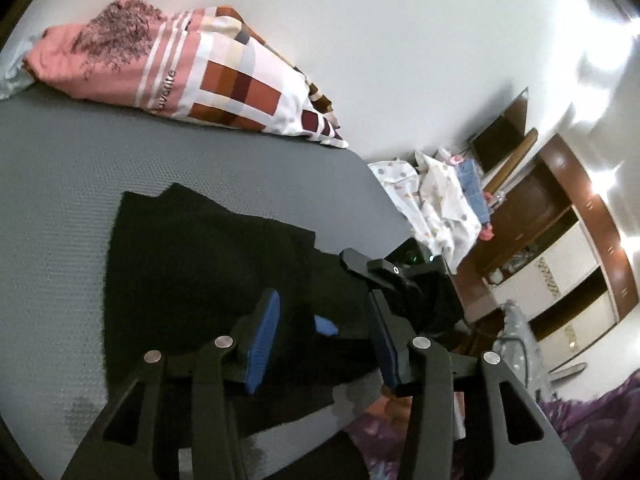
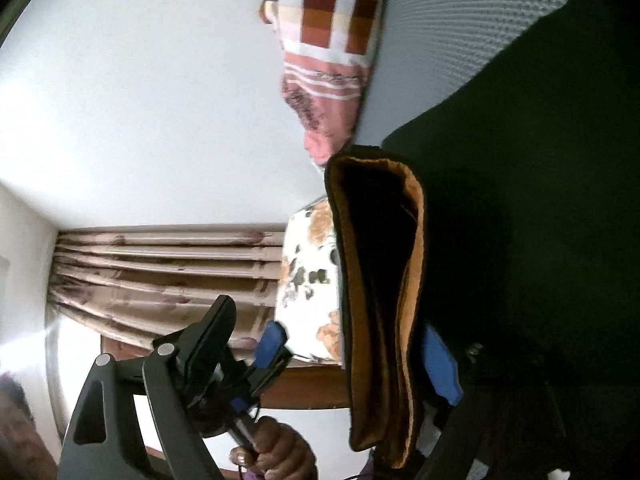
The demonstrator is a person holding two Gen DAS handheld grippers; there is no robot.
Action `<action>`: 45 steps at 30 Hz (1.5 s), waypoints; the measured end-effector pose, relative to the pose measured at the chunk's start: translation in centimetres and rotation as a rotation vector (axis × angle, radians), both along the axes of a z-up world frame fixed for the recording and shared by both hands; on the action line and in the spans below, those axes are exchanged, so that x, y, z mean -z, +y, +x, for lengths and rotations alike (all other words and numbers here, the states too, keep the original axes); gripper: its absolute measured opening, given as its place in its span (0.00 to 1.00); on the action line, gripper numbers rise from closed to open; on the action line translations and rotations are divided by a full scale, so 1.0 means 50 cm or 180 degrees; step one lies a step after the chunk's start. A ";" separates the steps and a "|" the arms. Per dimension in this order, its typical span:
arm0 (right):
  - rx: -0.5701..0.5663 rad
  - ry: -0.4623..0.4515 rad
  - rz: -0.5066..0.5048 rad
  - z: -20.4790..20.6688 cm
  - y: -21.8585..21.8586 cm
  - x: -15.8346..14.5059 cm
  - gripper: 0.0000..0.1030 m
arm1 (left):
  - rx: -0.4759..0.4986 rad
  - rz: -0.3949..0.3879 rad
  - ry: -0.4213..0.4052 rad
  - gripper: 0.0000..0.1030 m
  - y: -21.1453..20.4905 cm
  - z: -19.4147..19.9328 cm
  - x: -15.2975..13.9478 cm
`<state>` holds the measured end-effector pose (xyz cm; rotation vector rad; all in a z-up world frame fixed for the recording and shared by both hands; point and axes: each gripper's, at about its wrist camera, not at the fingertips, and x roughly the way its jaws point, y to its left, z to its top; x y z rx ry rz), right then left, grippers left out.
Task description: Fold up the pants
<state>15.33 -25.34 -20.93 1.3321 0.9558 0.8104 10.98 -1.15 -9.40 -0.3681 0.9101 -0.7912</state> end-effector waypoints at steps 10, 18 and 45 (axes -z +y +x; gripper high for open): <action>-0.0438 0.0060 -0.1299 0.043 0.062 -0.017 0.18 | -0.0496 0.0220 0.0163 0.47 0.089 -0.021 0.046; -0.0136 -0.0288 -0.1153 0.008 -0.057 -0.097 0.14 | -0.0590 0.0323 0.0007 0.57 0.083 -0.013 0.015; 0.0687 0.0117 -0.1645 -0.156 -0.447 -0.044 0.33 | -0.0228 0.0835 0.0420 0.58 -0.057 0.095 0.157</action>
